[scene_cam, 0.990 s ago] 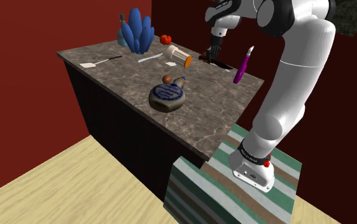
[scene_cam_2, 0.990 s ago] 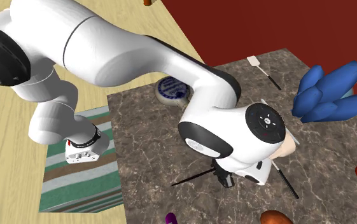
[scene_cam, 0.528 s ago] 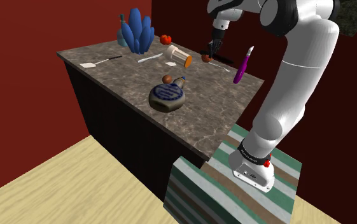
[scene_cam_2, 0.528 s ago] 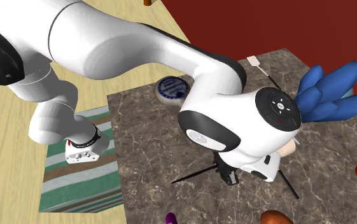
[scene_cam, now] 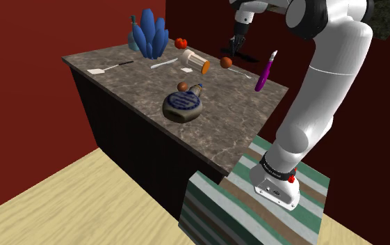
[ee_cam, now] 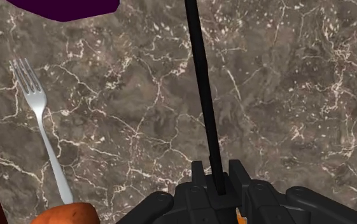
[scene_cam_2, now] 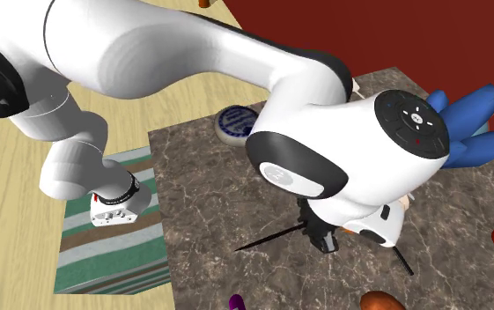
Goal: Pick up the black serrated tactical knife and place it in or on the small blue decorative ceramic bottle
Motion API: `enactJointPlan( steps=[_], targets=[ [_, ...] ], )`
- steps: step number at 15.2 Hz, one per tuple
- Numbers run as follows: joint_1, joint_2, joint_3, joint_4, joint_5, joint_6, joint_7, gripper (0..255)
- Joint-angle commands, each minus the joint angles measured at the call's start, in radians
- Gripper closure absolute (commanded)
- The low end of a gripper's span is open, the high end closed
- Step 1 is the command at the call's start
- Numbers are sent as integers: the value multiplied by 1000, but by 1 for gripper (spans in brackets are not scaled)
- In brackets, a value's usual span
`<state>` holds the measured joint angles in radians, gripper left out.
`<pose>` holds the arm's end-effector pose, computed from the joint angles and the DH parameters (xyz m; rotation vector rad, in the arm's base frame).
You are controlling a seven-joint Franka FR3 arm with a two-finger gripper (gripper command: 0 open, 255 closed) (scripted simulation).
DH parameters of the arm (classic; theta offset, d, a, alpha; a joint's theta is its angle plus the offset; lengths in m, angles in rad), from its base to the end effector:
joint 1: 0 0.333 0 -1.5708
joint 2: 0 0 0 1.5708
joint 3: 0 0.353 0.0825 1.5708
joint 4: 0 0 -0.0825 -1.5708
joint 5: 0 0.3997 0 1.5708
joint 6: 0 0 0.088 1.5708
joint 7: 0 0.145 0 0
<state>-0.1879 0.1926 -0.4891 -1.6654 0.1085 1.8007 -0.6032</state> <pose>0.5124 -0.3702 0.4926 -3.1057 0.1464 0.0284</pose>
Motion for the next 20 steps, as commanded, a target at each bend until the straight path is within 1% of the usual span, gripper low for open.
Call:
enactJointPlan(
  steps=[1,8,13,20],
  targets=[
    [0,-4,-1,24,-3,-28,3,255],
    [-5,-2,-3,121,-3,-123,5,255],
    [82,-134,42,-33,-63,-82,138,255],
    [171,-270,132,-184,-111,-51,325,255]
  ],
)
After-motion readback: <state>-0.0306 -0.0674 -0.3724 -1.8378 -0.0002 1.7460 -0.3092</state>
